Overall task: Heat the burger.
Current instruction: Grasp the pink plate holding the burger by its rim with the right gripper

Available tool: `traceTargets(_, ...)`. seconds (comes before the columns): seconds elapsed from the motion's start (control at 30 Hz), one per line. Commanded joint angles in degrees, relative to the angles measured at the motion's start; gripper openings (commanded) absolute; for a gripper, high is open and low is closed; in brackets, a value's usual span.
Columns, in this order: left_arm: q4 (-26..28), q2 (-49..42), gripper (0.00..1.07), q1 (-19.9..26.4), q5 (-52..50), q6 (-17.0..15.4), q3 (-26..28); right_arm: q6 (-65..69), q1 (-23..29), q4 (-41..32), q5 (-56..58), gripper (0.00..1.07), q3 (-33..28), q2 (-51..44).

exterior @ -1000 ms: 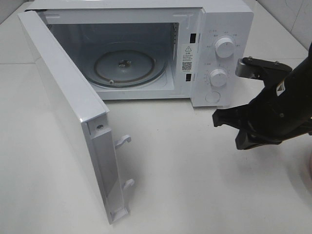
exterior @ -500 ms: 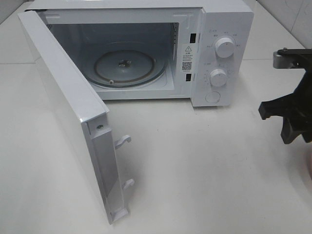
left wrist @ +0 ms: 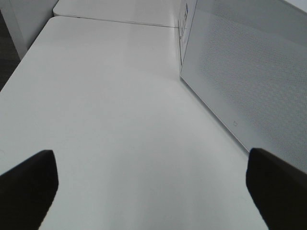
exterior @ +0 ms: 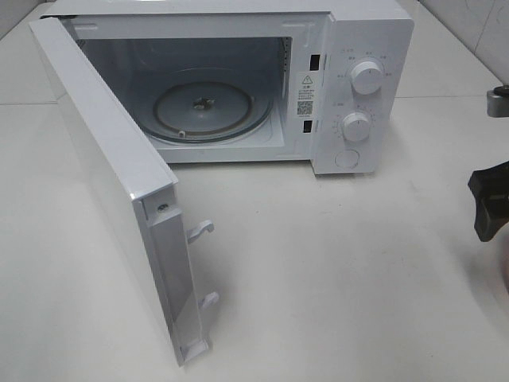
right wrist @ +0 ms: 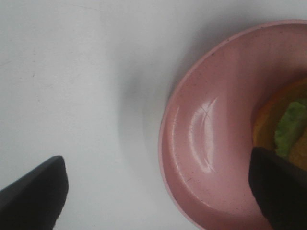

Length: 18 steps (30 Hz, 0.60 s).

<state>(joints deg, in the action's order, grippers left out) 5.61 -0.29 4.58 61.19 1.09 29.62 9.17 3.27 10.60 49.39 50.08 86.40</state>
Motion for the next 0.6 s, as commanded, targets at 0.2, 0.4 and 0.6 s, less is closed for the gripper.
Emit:
traceTargets(0.2, 0.11, -1.03, 1.0, 0.17, 0.11, 0.11, 0.0, -0.23, -2.58, 1.43, -1.2, 0.95, -0.23, 0.06)
traceTargets(0.4, 0.11, -1.03, 1.0, 0.17, 0.11, 0.11, 0.0, -0.11, -2.58, 1.43, -7.05, 0.93, -5.5, 0.06)
traceTargets(0.6, 0.11, -1.03, 1.0, 0.17, 0.11, 0.11, 0.0, 2.35, -2.58, 3.61, -14.21, 0.9, -10.2, 0.46)
